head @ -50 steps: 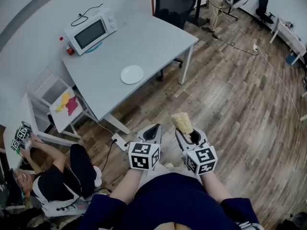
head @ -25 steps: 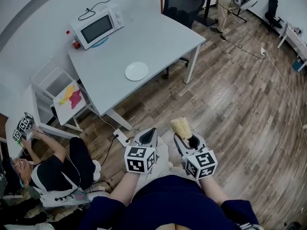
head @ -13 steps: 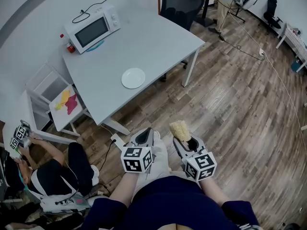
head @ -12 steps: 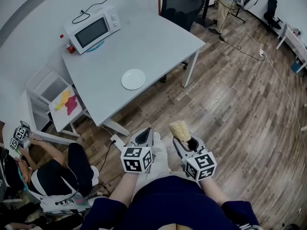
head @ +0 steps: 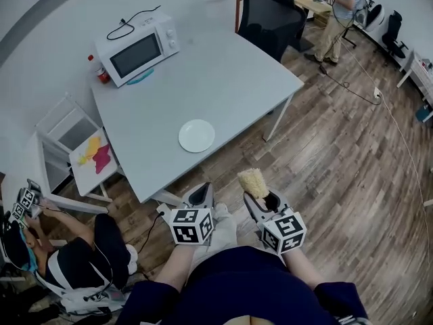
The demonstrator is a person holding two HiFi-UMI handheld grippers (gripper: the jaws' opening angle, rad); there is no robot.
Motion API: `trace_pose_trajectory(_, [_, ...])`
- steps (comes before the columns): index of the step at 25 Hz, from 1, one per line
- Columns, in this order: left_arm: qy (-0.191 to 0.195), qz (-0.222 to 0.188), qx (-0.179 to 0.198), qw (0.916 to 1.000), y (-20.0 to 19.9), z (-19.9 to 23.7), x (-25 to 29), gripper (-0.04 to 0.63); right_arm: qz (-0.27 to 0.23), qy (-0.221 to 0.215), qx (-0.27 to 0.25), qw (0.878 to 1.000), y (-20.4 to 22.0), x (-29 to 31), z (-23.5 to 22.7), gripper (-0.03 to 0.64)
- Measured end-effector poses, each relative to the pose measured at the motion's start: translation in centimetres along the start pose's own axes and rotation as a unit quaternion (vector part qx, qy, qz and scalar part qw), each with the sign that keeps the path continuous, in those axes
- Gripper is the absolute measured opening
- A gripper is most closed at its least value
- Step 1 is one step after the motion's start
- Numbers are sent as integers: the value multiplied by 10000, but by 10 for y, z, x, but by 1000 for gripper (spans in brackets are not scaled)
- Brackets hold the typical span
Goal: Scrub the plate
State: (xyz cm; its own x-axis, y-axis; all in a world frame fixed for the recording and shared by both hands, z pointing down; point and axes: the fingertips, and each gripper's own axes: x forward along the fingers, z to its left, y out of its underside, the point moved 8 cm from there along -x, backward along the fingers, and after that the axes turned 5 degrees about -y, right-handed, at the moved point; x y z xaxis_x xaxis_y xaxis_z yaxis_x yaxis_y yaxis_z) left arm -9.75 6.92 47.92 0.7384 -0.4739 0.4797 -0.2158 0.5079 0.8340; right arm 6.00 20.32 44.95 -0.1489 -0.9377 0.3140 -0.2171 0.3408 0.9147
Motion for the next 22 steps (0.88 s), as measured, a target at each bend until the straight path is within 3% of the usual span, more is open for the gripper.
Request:
trace_pose_trajectory(11, [-400,40,-129,9991,-58,63,57,18,175,-553,-331,9978,-61,108,-30,179])
trace_pose_trajectory(22, [-662,120,-325,9972,-66,116,85,18,434,-747,-387,9955,-67,175,-43,179])
